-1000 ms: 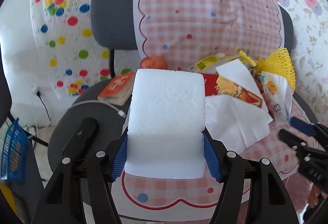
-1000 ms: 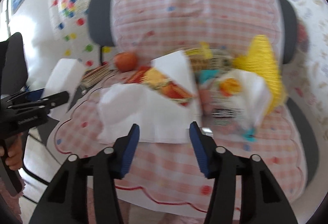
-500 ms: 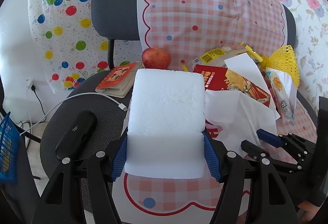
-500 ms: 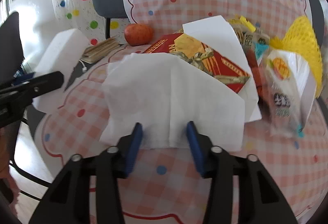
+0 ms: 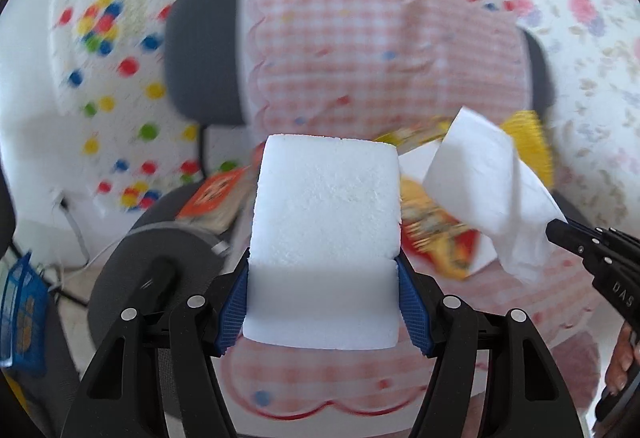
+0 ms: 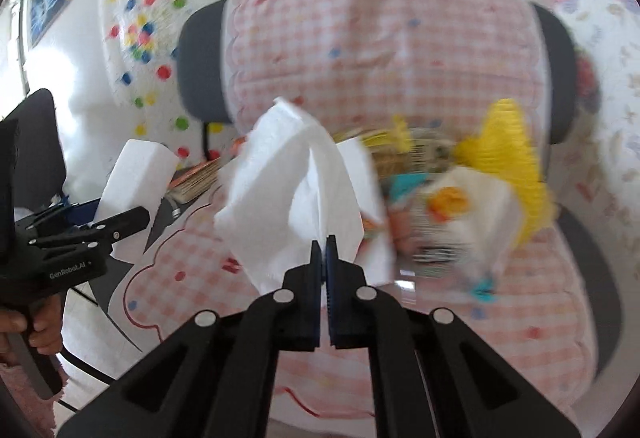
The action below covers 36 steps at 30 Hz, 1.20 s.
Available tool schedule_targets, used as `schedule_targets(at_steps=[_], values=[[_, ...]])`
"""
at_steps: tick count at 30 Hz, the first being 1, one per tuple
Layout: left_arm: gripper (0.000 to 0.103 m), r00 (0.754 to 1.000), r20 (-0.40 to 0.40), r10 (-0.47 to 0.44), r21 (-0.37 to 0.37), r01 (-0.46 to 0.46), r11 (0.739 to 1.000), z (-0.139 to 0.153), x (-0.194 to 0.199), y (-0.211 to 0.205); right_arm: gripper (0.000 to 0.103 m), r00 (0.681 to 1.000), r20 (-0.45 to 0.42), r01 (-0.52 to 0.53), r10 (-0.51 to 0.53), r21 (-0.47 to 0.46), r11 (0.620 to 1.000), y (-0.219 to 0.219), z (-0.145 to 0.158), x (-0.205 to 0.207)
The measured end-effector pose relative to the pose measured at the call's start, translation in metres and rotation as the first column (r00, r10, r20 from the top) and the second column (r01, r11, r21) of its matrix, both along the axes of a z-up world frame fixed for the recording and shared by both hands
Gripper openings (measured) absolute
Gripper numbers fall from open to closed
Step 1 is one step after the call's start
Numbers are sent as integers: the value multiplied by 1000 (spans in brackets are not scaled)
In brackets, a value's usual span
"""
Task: Collect trash
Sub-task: 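Carry foam block and tissue to the pink wastebasket and release both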
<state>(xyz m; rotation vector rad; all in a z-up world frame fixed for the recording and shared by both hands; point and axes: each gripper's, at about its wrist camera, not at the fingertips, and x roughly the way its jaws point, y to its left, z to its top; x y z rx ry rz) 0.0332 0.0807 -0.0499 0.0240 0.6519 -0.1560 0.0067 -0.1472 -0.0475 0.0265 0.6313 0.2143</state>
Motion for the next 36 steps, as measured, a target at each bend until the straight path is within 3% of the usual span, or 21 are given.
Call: schedule_targets(at_steps=[3, 7, 13, 18, 22, 27, 31, 36], values=[[66, 995, 26, -101, -7, 101, 995, 5, -6, -44, 2, 995, 27, 96, -97, 15, 995, -40, 7, -25], [66, 969, 44, -242, -16, 243, 970, 0, -17, -107, 2, 962, 68, 266, -266, 0, 964, -89, 6, -67], [66, 896, 15, -443, -22, 444, 896, -12, -43, -189, 2, 885, 49, 465, -463, -30, 885, -145, 1, -125], [67, 818, 22, -574, 17, 574, 819, -14, -75, -241, 2, 804, 2, 593, -594, -82, 801, -178, -10, -178], [67, 770, 8, -638, 12, 638, 770, -27, -91, -270, 2, 744, -46, 662, -666, -80, 745, -196, -28, -214], [67, 733, -24, -680, -49, 679, 733, -50, -105, -288, 2, 677, -121, 719, -726, -105, 687, -214, -62, -238], [67, 718, -40, -695, -43, 694, 719, -58, -115, -296, 2, 635, -213, 739, -743, -112, 664, -229, -98, -247], [67, 716, -32, -697, -7, 697, 717, -60, -120, -305, 2, 614, -291, 739, -734, -116, 664, -242, -130, -241]])
